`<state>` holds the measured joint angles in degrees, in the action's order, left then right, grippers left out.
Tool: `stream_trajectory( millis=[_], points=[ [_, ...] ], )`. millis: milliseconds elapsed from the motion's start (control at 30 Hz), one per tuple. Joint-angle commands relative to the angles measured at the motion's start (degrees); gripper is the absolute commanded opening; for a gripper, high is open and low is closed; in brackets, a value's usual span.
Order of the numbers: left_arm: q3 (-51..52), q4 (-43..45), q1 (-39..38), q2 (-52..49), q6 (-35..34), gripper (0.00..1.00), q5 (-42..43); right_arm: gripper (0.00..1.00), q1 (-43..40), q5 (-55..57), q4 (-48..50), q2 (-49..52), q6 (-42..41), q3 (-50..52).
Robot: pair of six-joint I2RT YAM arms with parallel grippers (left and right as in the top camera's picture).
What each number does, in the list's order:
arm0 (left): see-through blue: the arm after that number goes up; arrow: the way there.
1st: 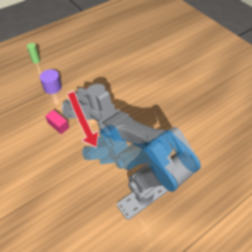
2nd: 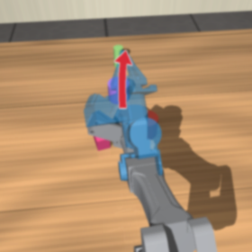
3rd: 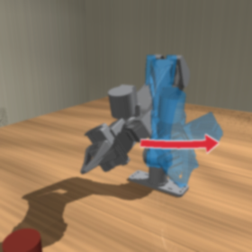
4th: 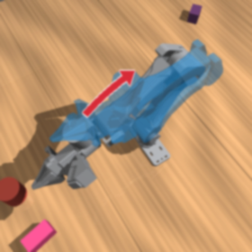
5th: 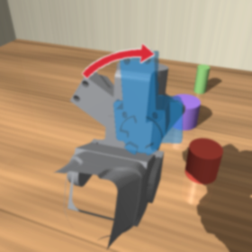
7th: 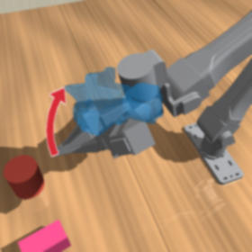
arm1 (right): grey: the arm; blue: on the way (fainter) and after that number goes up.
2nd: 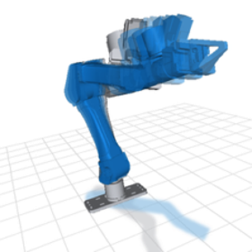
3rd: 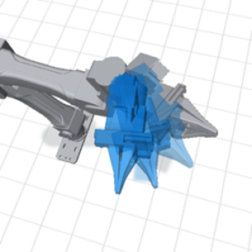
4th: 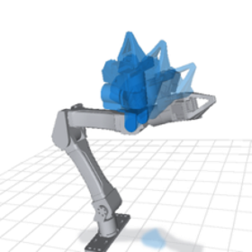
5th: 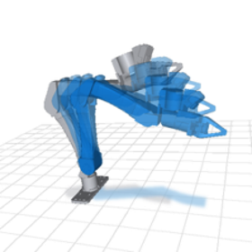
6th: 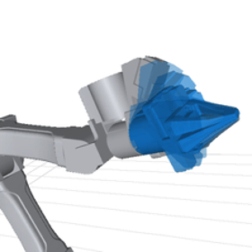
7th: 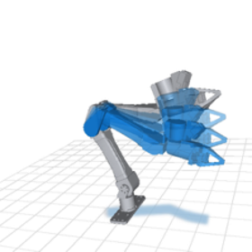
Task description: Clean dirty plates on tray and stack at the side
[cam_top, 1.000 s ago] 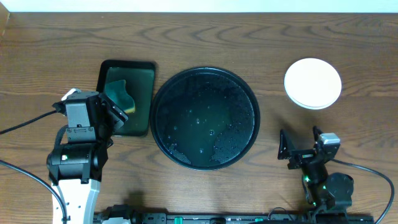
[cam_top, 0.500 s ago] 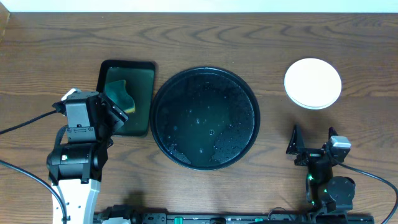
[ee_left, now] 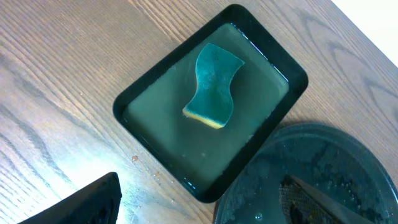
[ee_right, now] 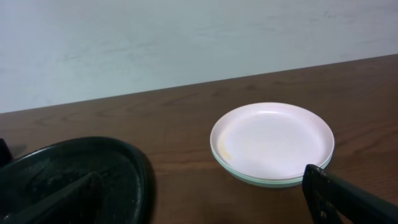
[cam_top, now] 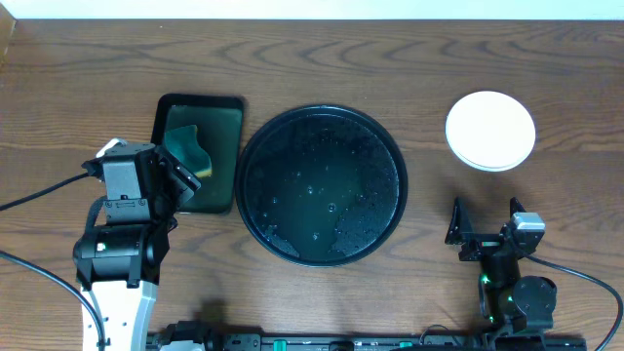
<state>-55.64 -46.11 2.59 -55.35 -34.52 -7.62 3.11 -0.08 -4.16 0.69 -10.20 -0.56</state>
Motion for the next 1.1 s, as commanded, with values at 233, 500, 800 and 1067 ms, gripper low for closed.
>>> stream_trajectory(
  millis=[233,500,800,1067],
  points=[
    [0.39,-0.13,0.24,-0.11,-0.22,0.82,-0.31,0.99,-0.46,-0.39,-0.11,-0.42,0.63,0.26],
    [0.39,-0.52,0.24,-0.11,1.49,0.82,-0.98,0.99,-0.46,-0.39,-0.13,-0.42,0.63,0.26],
    [0.39,-8.39,0.02,-0.96,7.65,0.82,-0.04,0.99,-0.46,-0.39,-0.11,-0.42,0.63,0.26],
    [7.87,-4.98,-0.24,8.13,23.21,0.82,7.65,0.99,-0.46,-0.39,-0.13,-0.39,0.63,0.26]
  ],
)
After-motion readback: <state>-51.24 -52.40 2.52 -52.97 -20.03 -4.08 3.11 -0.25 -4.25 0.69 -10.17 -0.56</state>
